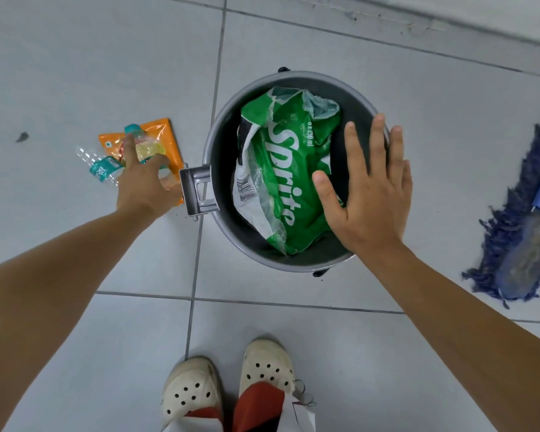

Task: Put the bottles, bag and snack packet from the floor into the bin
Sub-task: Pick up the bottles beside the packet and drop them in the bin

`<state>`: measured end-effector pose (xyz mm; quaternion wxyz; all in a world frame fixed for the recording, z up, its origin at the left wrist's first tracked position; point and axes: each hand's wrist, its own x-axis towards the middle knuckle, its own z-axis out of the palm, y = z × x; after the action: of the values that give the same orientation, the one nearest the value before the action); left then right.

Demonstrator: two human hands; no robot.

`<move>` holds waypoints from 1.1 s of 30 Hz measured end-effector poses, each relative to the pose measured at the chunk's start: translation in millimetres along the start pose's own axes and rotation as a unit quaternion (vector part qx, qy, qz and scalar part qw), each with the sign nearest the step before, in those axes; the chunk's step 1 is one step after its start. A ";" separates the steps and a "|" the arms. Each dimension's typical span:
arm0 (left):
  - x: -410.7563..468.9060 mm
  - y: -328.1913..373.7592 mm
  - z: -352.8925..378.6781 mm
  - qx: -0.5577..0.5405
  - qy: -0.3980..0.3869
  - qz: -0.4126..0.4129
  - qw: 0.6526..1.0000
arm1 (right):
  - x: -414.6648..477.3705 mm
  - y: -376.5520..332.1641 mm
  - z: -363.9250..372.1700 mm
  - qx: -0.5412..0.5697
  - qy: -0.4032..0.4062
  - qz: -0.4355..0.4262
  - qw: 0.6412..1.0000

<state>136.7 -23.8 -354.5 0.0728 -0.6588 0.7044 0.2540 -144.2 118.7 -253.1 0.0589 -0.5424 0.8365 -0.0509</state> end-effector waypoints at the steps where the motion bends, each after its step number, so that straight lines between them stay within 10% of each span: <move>1: -2.2 -0.7 -4.2 -0.026 0.014 0.003 1.000 | -0.2 0.0 -0.5 0.004 -0.002 0.000 1.000; 6: -26.4 20.5 -50.1 -0.240 0.162 -0.042 0.956 | 0.0 0.0 -3.5 0.017 -0.019 0.002 1.000; 10: -74.9 58.6 -99.0 -0.374 0.275 0.094 0.881 | -1.6 1.3 -4.5 0.056 -0.013 0.002 0.998; 18: -146.5 140.4 -85.8 -0.331 0.113 0.282 0.893 | -2.3 1.7 -7.3 0.101 -0.012 0.009 0.995; 28: -71.2 62.1 -77.6 -0.372 0.210 0.010 0.904 | -1.8 3.9 -3.9 0.099 0.002 -0.007 0.995; 33: -21.0 1.2 -47.7 -0.161 0.079 -0.134 0.975 | -0.7 3.5 -3.5 0.092 0.007 -0.008 0.996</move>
<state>149.2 -26.7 -304.0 -0.0569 -0.7685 0.5627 0.2991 -147.6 120.8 -250.1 0.1023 -0.5410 0.8243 -0.1322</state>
